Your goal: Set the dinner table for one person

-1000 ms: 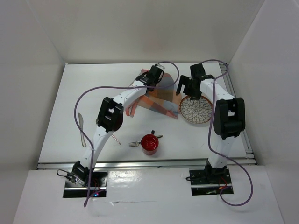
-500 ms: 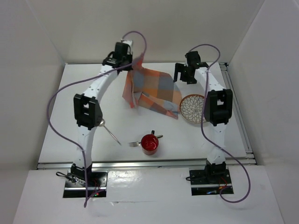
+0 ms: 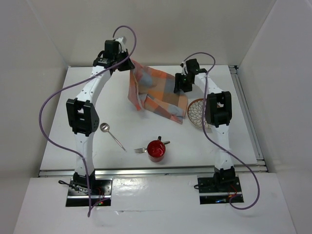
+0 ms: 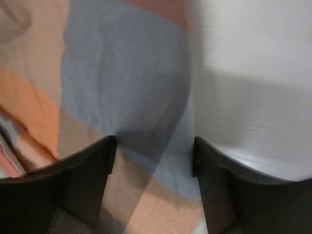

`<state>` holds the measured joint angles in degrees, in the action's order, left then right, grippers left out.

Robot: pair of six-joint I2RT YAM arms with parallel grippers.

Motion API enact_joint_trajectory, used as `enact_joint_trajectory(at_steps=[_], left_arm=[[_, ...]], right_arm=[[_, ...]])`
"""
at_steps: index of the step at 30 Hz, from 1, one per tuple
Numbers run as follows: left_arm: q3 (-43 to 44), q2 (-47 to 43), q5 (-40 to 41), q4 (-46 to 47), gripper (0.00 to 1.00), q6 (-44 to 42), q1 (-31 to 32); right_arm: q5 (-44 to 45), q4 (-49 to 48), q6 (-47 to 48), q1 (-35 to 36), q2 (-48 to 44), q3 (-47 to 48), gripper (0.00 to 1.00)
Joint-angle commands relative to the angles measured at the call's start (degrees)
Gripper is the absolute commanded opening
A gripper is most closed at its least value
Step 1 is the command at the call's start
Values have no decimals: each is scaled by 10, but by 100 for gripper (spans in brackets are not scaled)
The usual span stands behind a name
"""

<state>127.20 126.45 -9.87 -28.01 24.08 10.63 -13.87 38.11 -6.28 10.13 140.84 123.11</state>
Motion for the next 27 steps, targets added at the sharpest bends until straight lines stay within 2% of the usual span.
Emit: enact_joint_trajectory(at_steps=[1,2,4,5,9,16,18,22,24,27], left_arm=[[3,-21,-41,16,0,19,-11],[3,-21,-41,16,0,19,-11],[9,-27,-46,16,0,19,-11],[9,-35,-52,10,0,19,-11],[9,-70,-70,4,0,24,-29],[-98,-187,-129,4,0,29,-89],[-107,-204,-175,-20,0,24,-108],[-144,-227,-215,-45,0,25,-141],[-182,-227,-244,-9,0,42,-165],[-188,-178,-257,26,0,49,-176]], right_arm=[[-64,-23,0,16,1,-2,56],[-70,-23,0,16,7,5,42],[-70,-23,-5,16,7,5,20],[-61,-23,-10,16,-12,5,0],[-41,-36,-15,16,-85,-14,0],[-9,-50,-15,27,-251,-89,0],[-2,-45,-9,39,-289,-111,0],[9,-26,-9,52,-316,-134,0],[9,-26,-9,52,-316,-129,0],[10,-26,-14,52,-249,-86,0]])
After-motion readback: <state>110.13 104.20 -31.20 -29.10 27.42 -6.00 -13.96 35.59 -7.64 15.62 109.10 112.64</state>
